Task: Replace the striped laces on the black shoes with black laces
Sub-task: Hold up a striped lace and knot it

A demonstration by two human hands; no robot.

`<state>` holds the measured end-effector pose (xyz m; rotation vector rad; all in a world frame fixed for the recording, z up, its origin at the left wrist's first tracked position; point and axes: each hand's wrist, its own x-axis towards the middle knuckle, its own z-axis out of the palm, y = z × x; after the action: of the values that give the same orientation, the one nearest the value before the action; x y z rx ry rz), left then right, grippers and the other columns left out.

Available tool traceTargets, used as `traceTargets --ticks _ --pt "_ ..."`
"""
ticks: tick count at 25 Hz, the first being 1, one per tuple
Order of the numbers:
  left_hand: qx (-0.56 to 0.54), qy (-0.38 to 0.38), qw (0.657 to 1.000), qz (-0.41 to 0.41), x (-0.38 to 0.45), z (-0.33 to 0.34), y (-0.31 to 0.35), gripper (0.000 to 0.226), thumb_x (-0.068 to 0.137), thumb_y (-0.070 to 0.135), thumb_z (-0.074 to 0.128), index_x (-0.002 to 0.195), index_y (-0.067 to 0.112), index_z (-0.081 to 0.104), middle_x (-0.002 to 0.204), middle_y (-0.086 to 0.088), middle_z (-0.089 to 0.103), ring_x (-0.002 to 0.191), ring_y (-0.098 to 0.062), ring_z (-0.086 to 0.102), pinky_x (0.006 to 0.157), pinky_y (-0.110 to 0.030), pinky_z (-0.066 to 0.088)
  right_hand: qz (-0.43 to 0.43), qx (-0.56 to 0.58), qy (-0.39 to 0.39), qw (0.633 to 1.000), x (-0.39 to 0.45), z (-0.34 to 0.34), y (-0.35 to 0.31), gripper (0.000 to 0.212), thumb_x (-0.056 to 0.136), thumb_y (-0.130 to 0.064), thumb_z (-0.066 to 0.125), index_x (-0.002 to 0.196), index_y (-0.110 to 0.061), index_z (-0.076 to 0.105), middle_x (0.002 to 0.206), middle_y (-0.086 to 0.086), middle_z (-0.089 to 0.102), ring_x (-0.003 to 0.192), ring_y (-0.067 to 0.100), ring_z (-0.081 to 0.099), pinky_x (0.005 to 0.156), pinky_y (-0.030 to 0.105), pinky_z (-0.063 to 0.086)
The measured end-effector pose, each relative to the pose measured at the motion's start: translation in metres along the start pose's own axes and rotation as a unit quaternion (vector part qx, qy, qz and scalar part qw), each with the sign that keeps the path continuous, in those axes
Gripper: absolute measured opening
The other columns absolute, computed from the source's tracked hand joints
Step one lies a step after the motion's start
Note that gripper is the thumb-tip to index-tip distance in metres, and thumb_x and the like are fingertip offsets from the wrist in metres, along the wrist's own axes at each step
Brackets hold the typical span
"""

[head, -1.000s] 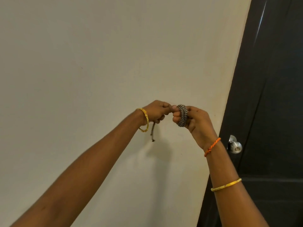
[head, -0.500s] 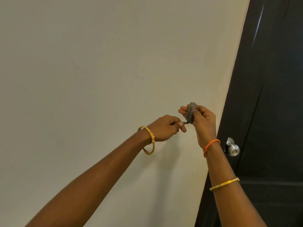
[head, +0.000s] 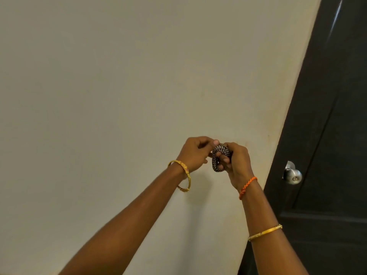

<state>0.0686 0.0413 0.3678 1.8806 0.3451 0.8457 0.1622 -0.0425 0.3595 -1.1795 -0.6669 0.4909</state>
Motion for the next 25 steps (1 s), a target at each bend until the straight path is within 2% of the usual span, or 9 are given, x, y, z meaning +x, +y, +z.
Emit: traceTargets --ticks 4,9,12,15,16,20,22,24,25 --pt "0.044 0.019 0.998 -0.033 -0.019 0.006 -0.036 0.03 0.1 0.026 0.044 0.104 0.009 0.068 0.1 -0.012 0.07 0.095 -0.027 0.065 0.079 -0.037 0.054 0.087 0.036 0.006 0.996 -0.001 0.008 0.029 0.031 0.088 -0.007 0.028 0.067 -0.004 0.051 0.037 -0.003 0.037 0.033 0.01 0.027 0.04 0.02 0.036" --pt "0.052 -0.021 0.994 -0.093 -0.05 -0.012 -0.086 0.027 0.1 0.021 0.047 0.111 0.01 0.068 0.102 -0.013 0.07 0.096 -0.032 0.064 0.085 -0.043 0.054 0.139 -0.007 0.046 0.989 -0.01 0.034 0.071 0.033 0.088 -0.006 0.027 0.067 -0.002 0.052 0.035 -0.004 0.037 0.029 0.008 0.029 0.039 0.02 0.037" --pt "0.047 -0.009 0.988 -0.145 -0.076 -0.032 -0.121 0.024 0.097 0.021 0.053 0.111 0.011 0.07 0.102 -0.011 0.071 0.093 -0.028 0.065 0.084 -0.037 0.054 0.184 -0.048 0.041 0.981 -0.025 0.054 0.109 0.034 0.089 -0.006 0.027 0.067 -0.002 0.052 0.035 -0.004 0.038 0.029 0.008 0.029 0.041 0.022 0.036" --pt "0.058 -0.003 0.982 -0.18 -0.116 -0.059 -0.168 0.024 0.095 0.021 0.055 0.108 0.01 0.072 0.099 -0.011 0.072 0.083 -0.014 0.062 0.071 -0.013 0.048 0.241 -0.059 0.036 0.968 -0.05 0.079 0.166 0.034 0.088 -0.008 0.027 0.065 -0.002 0.051 0.035 -0.002 0.04 0.029 0.009 0.027 0.044 0.024 0.035" --pt "0.054 0.0 0.979 -0.197 -0.131 -0.069 -0.183 0.024 0.095 0.021 0.055 0.107 0.009 0.072 0.098 -0.011 0.072 0.082 -0.014 0.062 0.069 -0.011 0.046 0.258 -0.056 0.038 0.964 -0.059 0.09 0.185 0.033 0.088 -0.009 0.028 0.065 -0.003 0.051 0.035 -0.001 0.04 0.029 0.009 0.027 0.044 0.025 0.035" --pt "0.047 0.001 0.96 -0.277 -0.191 -0.125 -0.243 0.023 0.094 0.018 0.056 0.103 0.006 0.073 0.091 -0.015 0.072 0.082 -0.023 0.064 0.077 -0.029 0.052 0.332 -0.073 0.035 0.94 -0.099 0.154 0.261 0.035 0.092 -0.02 0.045 0.062 -0.004 0.051 0.035 0.0 0.04 0.029 0.01 0.029 0.043 0.024 0.036" --pt "0.061 0.005 0.952 -0.301 -0.215 -0.157 -0.268 0.031 0.092 0.017 0.06 0.122 0.01 0.06 0.092 -0.013 0.071 0.084 -0.021 0.065 0.084 -0.037 0.053 0.354 -0.092 0.02 0.931 -0.118 0.185 0.292 0.032 0.09 -0.016 0.051 0.061 -0.003 0.052 0.035 -0.001 0.039 0.03 0.01 0.03 0.042 0.024 0.035" --pt "0.1 -0.021 0.953 -0.284 -0.239 -0.186 -0.288 0.067 0.089 0.015 0.062 0.146 0.023 0.027 0.085 -0.008 0.069 0.078 -0.018 0.066 0.079 -0.03 0.055 0.378 -0.105 0.015 0.92 -0.137 0.209 0.32 0.029 0.088 -0.014 0.054 0.062 -0.004 0.051 0.036 -0.003 0.042 0.031 0.009 0.03 0.04 0.022 0.035" --pt "0.126 -0.054 0.955 -0.263 -0.249 -0.199 -0.297 0.073 0.09 0.013 0.061 0.149 0.026 0.021 0.081 -0.008 0.068 0.074 -0.018 0.065 0.073 -0.027 0.055 0.388 -0.11 0.013 0.915 -0.145 0.22 0.333 0.028 0.088 -0.014 0.055 0.061 -0.005 0.051 0.036 -0.003 0.043 0.031 0.008 0.031 0.039 0.021 0.034"
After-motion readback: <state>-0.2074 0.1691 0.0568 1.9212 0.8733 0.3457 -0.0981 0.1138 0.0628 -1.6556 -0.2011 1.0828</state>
